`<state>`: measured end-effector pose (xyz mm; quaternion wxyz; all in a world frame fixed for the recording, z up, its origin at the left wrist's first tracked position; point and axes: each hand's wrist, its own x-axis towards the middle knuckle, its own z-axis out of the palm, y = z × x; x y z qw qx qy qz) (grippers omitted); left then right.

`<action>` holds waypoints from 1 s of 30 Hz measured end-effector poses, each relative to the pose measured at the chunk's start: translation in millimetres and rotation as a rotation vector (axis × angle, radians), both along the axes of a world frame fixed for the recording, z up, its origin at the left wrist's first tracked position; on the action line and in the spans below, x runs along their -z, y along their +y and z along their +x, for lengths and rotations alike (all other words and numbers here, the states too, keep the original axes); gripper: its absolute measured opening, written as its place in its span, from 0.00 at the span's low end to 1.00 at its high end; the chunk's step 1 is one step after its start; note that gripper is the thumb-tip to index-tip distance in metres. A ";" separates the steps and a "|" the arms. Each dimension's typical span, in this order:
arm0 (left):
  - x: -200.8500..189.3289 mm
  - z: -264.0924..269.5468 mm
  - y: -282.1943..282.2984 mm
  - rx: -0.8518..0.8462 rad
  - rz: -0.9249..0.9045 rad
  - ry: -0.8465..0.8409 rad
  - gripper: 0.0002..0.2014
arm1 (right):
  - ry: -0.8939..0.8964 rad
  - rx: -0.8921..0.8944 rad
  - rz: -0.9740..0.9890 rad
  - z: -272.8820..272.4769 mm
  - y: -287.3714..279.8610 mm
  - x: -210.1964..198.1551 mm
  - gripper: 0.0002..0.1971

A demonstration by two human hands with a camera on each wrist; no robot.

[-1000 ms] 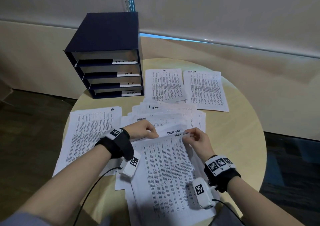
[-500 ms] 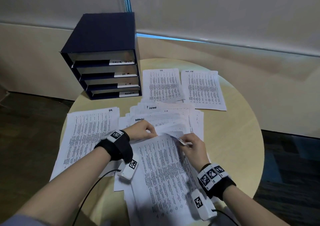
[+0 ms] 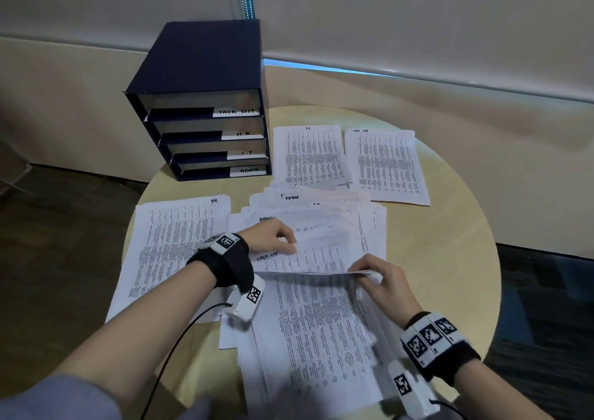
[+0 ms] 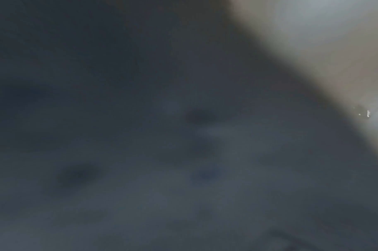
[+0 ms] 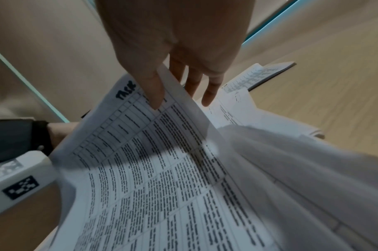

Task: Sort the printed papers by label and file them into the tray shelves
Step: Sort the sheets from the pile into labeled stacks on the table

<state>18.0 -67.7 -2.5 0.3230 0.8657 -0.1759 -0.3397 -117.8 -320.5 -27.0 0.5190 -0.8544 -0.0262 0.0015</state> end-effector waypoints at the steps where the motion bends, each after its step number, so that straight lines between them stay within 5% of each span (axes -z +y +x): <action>1: -3.1 0.2 1.1 0.010 -0.014 -0.012 0.03 | -0.007 0.005 0.017 0.1 -2.6 -1.7 0.10; 3: -9.3 -0.5 2.5 0.014 -0.031 0.005 0.01 | -0.019 0.027 0.047 2.8 -8.3 -1.6 0.12; 8: -13.6 -0.5 5.9 0.027 -0.070 0.000 0.22 | 0.078 0.088 0.165 16.0 -17.5 8.7 0.11; 12: -18.0 -6.2 -1.3 0.111 -0.029 0.017 0.07 | 0.133 0.106 0.230 22.8 -13.3 5.3 0.07; 14: -15.4 -5.2 -3.1 0.135 0.010 0.025 0.24 | 0.161 0.100 0.223 25.7 -6.8 2.5 0.06; 15: -12.9 -4.2 -4.3 0.144 0.018 0.022 0.25 | 0.177 0.113 0.223 26.7 -3.7 3.0 0.06; 20: -10.6 -1.3 -6.5 0.163 0.061 -0.047 0.10 | 0.211 0.240 0.272 27.7 7.4 8.6 0.08; 30: -10.1 -4.6 -10.4 0.176 0.123 -0.150 0.07 | 0.135 0.461 0.128 17.2 14.9 11.1 0.02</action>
